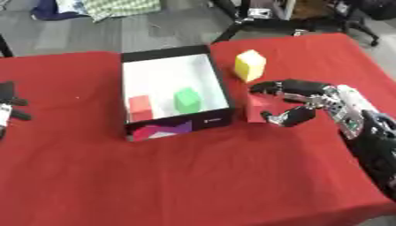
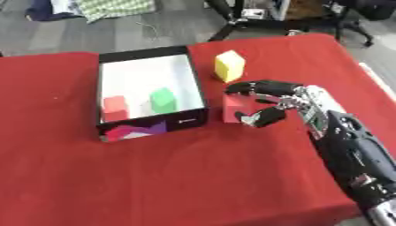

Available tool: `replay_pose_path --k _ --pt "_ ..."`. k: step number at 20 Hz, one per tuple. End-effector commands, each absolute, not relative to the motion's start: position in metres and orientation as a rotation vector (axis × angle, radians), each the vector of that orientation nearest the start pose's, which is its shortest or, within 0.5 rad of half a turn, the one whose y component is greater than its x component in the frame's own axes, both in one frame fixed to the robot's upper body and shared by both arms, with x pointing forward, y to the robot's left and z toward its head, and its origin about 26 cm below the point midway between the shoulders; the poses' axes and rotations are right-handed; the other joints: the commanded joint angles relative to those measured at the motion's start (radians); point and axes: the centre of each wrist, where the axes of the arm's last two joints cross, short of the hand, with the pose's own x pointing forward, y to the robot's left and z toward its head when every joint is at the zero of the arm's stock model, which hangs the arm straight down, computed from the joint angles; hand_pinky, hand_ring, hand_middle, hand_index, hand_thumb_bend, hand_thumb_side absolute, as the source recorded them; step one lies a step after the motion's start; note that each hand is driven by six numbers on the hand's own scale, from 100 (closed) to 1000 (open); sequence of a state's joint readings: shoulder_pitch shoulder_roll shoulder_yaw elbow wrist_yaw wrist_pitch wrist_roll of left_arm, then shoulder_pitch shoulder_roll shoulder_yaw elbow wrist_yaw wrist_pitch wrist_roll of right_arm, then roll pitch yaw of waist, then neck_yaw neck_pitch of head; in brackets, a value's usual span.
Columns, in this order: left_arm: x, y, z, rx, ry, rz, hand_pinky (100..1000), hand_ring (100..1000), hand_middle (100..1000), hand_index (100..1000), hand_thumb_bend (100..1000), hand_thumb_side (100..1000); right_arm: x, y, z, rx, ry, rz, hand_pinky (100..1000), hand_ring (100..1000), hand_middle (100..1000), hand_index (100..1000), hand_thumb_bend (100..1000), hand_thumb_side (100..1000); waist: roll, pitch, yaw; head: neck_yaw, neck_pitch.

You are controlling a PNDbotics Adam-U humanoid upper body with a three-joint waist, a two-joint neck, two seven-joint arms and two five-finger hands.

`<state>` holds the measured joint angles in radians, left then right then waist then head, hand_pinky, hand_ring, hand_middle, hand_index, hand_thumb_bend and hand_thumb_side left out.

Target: Pick up objects on the table and place them in the box.

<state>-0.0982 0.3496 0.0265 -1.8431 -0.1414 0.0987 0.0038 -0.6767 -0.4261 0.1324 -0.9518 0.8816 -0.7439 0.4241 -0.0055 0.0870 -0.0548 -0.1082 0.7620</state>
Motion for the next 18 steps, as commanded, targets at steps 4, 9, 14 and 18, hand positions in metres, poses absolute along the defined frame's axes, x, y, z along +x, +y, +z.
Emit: replay_pose_path --k 4,9,14,18 --pt "0.291 0.303 0.117 0.418 -1.828 -0.396 782 536 602 881 214 879 0.441 -0.318 0.085 -0.531 -1.569 1.867 983 792 590 960 100 159 0.009 -0.022 0.001 -0.008 -0.007" --pt "0.291 0.302 0.116 0.414 -1.827 -0.393 782 536 602 881 208 883 0.441 -0.316 0.089 -0.593 -1.724 1.736 960 720 399 923 100 124 0.009 -0.021 0.002 -0.007 -0.010" --pt "0.291 0.302 0.115 0.413 -1.827 -0.388 782 536 602 881 204 884 0.447 -0.306 0.120 -0.610 -1.898 1.633 960 717 384 912 100 102 0.011 -0.022 0.007 -0.001 -0.007" --pt "0.291 0.301 0.115 0.408 -1.830 -0.385 782 536 602 881 202 886 0.454 -0.298 0.152 -0.616 -1.985 1.593 962 723 390 907 100 100 0.012 -0.022 0.018 0.000 -0.004"
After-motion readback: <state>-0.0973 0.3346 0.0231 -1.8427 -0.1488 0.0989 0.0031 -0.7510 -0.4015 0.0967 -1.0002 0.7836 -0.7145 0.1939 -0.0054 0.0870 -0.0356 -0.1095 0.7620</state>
